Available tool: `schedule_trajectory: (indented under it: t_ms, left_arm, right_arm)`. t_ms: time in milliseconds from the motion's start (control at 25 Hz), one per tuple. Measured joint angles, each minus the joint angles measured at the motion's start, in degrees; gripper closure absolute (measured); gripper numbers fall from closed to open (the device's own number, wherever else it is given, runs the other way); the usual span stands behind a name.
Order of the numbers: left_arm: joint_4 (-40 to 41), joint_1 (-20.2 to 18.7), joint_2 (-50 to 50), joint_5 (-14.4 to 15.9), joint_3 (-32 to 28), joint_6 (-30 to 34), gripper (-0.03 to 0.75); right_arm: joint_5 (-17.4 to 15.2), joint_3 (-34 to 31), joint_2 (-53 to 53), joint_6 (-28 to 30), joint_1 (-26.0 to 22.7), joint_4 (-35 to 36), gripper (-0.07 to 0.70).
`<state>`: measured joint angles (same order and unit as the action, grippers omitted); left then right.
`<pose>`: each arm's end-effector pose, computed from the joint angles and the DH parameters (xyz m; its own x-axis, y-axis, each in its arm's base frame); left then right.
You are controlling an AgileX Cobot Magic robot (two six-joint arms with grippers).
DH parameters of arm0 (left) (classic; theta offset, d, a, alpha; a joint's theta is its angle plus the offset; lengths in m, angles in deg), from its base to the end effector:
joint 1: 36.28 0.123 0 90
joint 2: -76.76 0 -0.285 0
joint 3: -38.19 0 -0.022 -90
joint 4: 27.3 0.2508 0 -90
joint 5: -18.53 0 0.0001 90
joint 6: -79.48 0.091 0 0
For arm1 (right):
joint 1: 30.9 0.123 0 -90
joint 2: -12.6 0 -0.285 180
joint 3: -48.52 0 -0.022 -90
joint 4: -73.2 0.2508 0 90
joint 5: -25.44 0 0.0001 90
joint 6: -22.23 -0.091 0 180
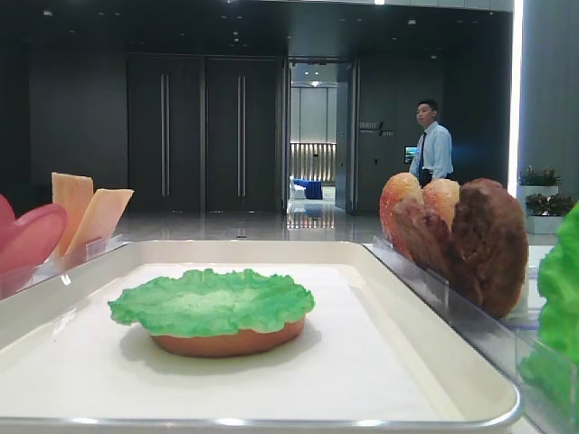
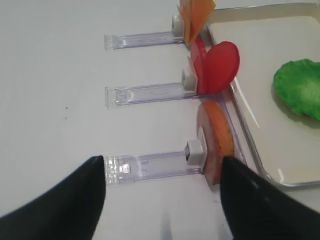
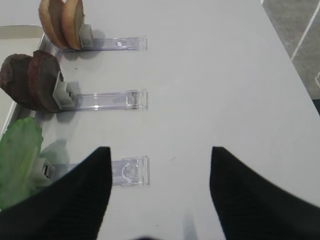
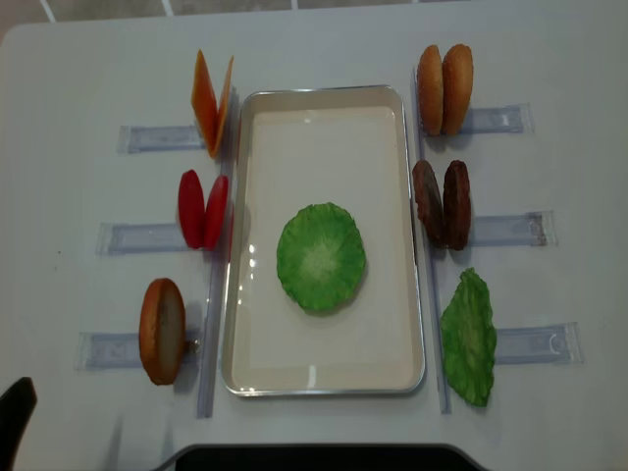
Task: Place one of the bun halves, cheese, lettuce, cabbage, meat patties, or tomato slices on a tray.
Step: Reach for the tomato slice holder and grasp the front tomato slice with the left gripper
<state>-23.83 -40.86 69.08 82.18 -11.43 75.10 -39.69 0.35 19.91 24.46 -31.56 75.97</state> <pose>-0.0050 0.0054 0.2683 -0.5130 -0.0085 -0.8583 0.0080 0.9999 -0.0147 -0.0102 0.0041 0.2732 -0.5082 -0.0127 -0.8611 -0.0357 0.9993 0.0063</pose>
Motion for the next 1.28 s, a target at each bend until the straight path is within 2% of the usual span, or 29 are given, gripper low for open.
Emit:
schedule_trajectory:
  t_ms: [80, 280, 400, 520, 560, 640, 920, 1040, 1280]
  left_arm:
    - [3.3, 0.0, -4.3, -0.4, 0.5, -4.6, 0.167]
    - [8.2, 0.0, -24.5, -4.2, 2.3, -7.2, 0.176]
    - [9.1, 0.0, -37.7, -7.9, 6.4, -8.1, 0.176]
    - [9.1, 0.0, -49.4, -9.6, 11.8, -8.1, 0.179]
    - [7.9, 0.0, -56.8, -10.2, 15.9, -7.1, 0.179]
    - [6.5, 0.0, -60.4, -10.2, 17.7, -6.2, 0.179]
    - [-5.5, 0.0, -79.9, -9.6, 31.5, 1.3, 0.179]
    - [-6.6, 0.0, -84.6, -9.0, 35.6, 1.5, 0.179]
    - [-7.2, -0.3, -88.1, -7.8, 39.8, 1.3, 0.179]
  right_arm:
    - [0.0, 0.0, 0.0, 0.0, 0.0, 0.0, 0.219]
    - [0.0, 0.0, 0.0, 0.0, 0.0, 0.0, 0.219]
    - [0.0, 0.0, 0.0, 0.0, 0.0, 0.0, 0.219]
    - [0.0, 0.0, 0.0, 0.0, 0.0, 0.0, 0.219]
    - [0.0, 0.0, 0.0, 0.0, 0.0, 0.0, 0.219]
    - [0.0, 0.0, 0.0, 0.0, 0.0, 0.0, 0.219]
    - [0.0, 0.0, 0.0, 0.0, 0.0, 0.0, 0.219]
    - [0.0, 0.0, 0.0, 0.0, 0.0, 0.0, 0.219]
    - [0.0, 0.0, 0.0, 0.0, 0.0, 0.0, 0.219]
